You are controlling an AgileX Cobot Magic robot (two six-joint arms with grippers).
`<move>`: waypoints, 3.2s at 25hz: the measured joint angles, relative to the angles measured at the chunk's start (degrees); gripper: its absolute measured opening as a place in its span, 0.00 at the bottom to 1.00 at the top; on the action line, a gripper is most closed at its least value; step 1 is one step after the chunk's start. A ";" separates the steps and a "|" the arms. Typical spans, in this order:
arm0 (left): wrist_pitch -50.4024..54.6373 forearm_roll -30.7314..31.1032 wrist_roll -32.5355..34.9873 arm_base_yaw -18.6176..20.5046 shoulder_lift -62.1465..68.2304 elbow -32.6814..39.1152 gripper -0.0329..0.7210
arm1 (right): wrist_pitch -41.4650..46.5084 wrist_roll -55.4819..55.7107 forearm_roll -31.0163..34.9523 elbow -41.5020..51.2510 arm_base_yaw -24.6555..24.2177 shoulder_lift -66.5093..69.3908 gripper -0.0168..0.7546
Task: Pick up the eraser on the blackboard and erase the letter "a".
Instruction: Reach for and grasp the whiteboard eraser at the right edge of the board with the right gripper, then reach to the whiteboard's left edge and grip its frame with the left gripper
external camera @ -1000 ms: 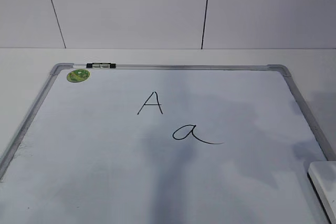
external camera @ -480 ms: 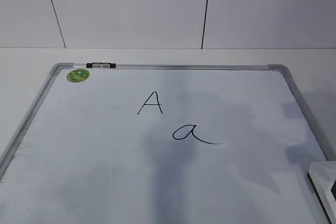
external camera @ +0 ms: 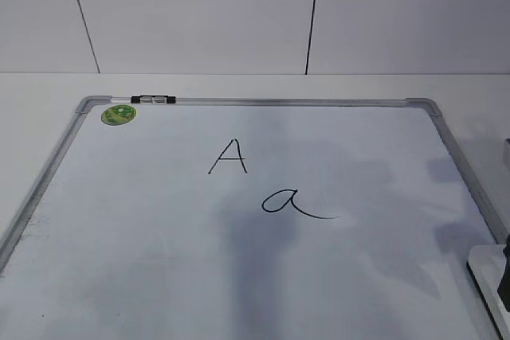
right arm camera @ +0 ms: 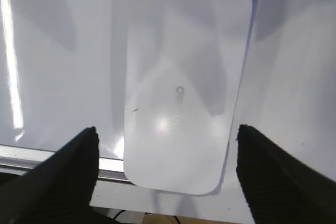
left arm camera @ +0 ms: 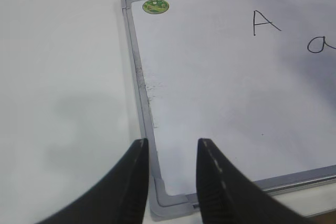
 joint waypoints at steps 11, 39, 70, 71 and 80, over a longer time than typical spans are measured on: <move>0.00 0.00 0.00 0.00 0.00 0.00 0.36 | -2.32 1.16 0.00 0.00 0.00 4.16 0.86; 0.00 0.00 0.00 0.00 0.00 0.00 0.36 | -5.24 3.49 -0.78 -0.39 0.00 10.30 0.85; 0.00 0.00 0.00 0.00 0.00 0.00 0.36 | -6.05 3.49 -1.02 -0.39 0.00 12.80 0.77; 0.00 0.00 0.00 0.00 0.00 0.00 0.36 | -6.09 3.49 -1.02 -0.39 0.00 12.80 0.77; 0.00 0.00 0.00 0.00 0.00 0.00 0.36 | -6.09 3.52 -1.02 -0.39 0.00 12.80 0.77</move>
